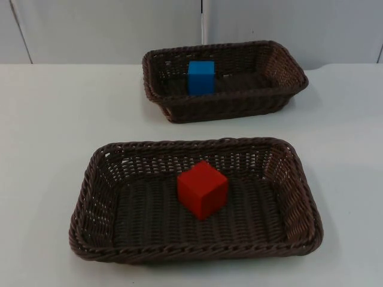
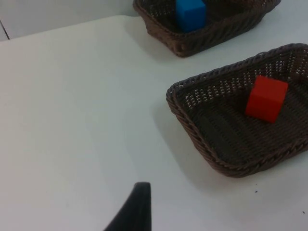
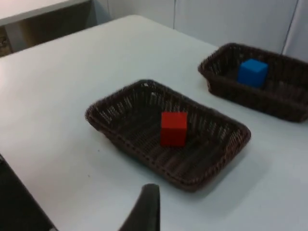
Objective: Pick up one cube with the left hand and place it into the upper basket. Pick up one cube with the right hand and place it into the lower basket.
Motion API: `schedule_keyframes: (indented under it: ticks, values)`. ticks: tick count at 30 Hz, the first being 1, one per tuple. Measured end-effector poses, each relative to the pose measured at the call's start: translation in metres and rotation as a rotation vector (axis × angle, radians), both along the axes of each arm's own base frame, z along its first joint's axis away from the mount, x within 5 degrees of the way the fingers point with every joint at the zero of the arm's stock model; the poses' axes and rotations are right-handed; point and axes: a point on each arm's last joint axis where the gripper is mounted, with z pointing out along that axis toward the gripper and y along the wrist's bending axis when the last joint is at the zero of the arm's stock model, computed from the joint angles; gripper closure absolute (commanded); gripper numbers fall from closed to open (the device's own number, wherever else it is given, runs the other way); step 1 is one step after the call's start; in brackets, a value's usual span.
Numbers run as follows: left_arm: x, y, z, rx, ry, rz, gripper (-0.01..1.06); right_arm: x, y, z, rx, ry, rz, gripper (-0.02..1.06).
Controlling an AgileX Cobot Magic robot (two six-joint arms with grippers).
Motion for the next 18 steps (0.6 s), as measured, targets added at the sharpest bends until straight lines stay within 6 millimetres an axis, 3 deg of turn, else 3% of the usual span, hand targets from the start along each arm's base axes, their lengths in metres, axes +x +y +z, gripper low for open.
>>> schedule_keyframes:
  ticks: [9,18]
  values:
    - [0.0,0.0,0.0,0.0,0.0,0.0,0.08,0.009,0.007,-0.027,-0.059,0.107,-0.035,0.21]
    - [0.0,0.0,0.0,0.002,-0.001,-0.001,0.08,0.009,0.007,-0.028,-0.06,0.109,-0.035,0.21]
